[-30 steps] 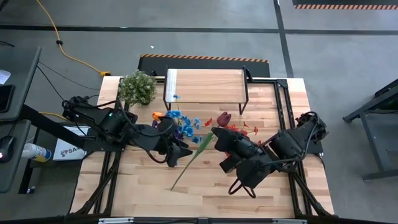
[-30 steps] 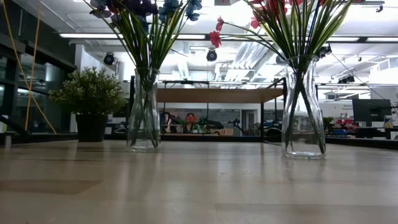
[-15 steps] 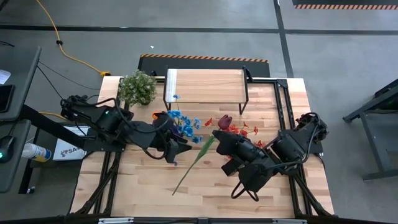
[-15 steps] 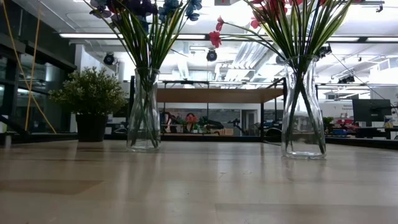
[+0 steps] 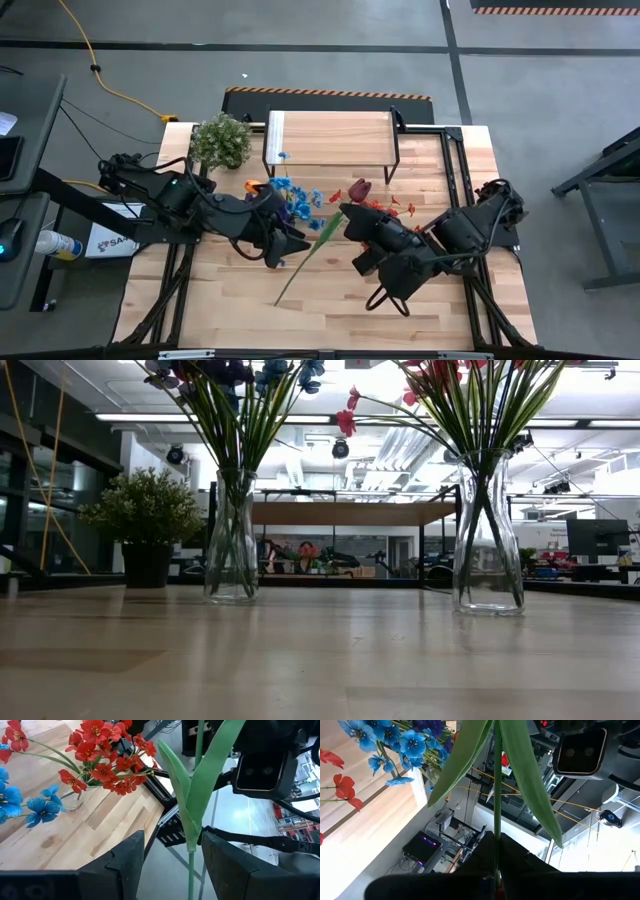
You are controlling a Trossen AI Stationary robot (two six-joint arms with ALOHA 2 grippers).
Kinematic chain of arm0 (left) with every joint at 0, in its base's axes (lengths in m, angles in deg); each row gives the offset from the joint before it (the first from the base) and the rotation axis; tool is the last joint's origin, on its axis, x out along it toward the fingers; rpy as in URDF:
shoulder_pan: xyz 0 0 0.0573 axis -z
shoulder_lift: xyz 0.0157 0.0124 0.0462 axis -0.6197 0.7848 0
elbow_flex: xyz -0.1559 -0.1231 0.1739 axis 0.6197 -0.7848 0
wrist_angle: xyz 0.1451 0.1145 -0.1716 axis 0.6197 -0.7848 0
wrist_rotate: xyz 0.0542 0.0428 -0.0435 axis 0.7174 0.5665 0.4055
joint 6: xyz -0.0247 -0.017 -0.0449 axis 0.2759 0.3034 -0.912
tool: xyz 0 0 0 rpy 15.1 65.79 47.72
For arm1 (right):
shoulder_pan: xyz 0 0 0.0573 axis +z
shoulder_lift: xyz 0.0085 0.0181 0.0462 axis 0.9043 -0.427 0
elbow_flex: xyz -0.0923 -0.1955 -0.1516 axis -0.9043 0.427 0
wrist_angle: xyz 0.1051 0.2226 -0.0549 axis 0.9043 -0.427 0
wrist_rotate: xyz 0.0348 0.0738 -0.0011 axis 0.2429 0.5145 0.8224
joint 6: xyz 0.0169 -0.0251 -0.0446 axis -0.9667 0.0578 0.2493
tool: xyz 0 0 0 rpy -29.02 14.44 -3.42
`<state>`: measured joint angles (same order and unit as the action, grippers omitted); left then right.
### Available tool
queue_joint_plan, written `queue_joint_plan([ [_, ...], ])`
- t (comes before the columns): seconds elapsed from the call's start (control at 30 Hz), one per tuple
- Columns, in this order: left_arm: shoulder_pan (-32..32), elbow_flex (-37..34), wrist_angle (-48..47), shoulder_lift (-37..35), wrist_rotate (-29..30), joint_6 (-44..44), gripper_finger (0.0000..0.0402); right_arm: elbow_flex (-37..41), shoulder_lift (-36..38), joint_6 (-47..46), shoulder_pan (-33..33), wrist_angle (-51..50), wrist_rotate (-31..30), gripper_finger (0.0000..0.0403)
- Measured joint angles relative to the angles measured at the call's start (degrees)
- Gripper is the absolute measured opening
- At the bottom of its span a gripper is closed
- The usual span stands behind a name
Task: Pick and place flowers into a vace then onto a shelf
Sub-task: Put the dark red flower into the right transparent vase
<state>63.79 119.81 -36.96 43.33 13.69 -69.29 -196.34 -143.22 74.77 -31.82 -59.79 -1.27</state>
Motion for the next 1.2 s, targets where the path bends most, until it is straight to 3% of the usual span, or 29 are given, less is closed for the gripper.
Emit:
queue_joint_plan([
  [1.07, -1.12, 0.01, -0.76, 2.74, -1.24, -0.06, 0.0232, 0.00, -0.03, 3.14, -2.56, 3.72, 1.71, 0.0000],
  [1.2, -1.16, 0.00, -0.11, 2.71, -1.31, 0.39, 0.0214, 0.00, -0.02, 3.10, -2.56, 3.72, 1.63, 0.0000],
])
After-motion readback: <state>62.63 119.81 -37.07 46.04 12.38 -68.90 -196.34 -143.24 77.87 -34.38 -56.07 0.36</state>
